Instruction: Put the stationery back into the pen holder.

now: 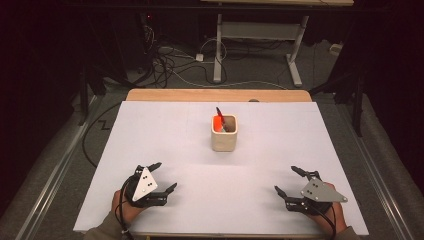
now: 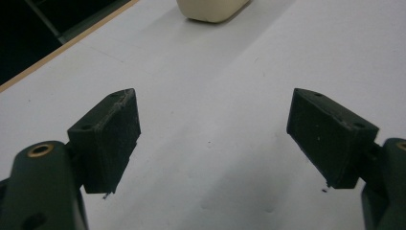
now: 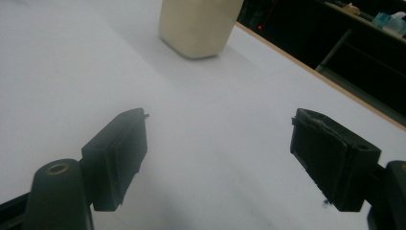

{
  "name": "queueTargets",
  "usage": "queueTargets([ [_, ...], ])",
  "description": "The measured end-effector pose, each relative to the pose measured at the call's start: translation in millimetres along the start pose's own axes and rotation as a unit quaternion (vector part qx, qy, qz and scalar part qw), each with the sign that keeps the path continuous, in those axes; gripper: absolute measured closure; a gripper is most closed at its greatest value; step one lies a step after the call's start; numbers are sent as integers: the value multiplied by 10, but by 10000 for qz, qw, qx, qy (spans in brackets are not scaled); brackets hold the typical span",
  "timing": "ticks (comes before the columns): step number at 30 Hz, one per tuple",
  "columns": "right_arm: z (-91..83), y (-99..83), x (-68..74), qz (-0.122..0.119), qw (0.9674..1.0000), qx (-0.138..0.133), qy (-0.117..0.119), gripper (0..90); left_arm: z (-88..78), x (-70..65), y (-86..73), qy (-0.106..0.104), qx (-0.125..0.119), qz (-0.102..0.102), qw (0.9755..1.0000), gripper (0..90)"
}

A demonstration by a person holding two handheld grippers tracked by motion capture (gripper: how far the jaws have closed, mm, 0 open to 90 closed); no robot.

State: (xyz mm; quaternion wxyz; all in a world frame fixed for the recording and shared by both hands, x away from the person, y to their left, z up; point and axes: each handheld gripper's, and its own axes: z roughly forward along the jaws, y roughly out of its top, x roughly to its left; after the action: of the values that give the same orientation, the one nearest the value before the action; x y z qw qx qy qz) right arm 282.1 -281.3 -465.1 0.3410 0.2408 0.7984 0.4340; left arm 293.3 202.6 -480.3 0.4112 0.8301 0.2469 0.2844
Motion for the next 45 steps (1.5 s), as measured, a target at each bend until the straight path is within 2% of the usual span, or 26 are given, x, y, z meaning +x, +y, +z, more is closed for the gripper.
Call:
queueTargets([
  [5,-19,-87,-7,-3,10000,98,2,205,-7,-12,2,-3,-7,9,10000,185],
  [9,-14,-76,-21,77,10000,14,-11,205,-15,-24,-6,3,31,37,10000,185],
  [14,-9,-81,7,60,10000,23,24,205,-17,-35,6,2,19,92,10000,185],
  [17,-38,-66,9,93,9999,-47,-34,205,-23,-37,5,-2,14,101,9999,185],
  [45,-35,-50,24,57,9999,-32,-80,215,-28,-35,12,-2,12,95,10000,185],
])
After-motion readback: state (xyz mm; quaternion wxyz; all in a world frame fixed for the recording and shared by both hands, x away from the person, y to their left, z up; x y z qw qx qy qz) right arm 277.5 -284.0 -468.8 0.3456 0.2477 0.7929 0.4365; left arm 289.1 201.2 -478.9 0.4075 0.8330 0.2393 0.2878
